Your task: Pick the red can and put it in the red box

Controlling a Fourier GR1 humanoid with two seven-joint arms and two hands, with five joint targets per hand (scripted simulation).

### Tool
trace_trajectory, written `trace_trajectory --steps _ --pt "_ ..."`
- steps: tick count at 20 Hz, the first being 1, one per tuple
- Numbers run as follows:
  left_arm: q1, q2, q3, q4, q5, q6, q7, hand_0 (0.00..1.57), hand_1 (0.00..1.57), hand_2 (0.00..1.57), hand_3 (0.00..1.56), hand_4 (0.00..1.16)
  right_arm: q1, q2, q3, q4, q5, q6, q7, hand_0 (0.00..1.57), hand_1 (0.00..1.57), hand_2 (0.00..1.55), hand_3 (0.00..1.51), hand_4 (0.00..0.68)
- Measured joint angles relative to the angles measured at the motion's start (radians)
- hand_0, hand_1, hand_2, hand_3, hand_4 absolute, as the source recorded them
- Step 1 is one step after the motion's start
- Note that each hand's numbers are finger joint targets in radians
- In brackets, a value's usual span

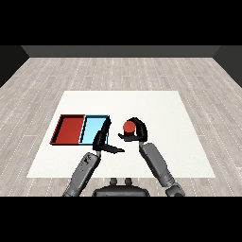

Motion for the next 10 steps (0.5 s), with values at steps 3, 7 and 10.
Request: trace_trajectory --steps 3,7,10 --pt "-0.033 0.0 -0.037 0.001 0.007 0.031 0.028 0.0 0.0 0.0 0.0 0.0 0.006 0.0 0.028 -0.024 -0.003 -0.005 0.006 1.39 1.39 1.41 1.4 0.611" --pt "-0.052 0.0 -0.056 0.068 0.016 0.046 -0.017 0.0 0.0 0.0 0.0 0.0 -0.025 0.0 0.055 -0.026 -0.02 -0.029 0.015 1.41 1.41 1.43 1.41 0.618" --pt "-0.09 0.0 -0.082 0.119 0.04 0.079 -0.024 0.0 0.0 0.0 0.0 0.0 0.001 0.0 0.104 -0.074 -0.026 -0.06 0.026 1.41 1.41 1.43 1.4 0.621"
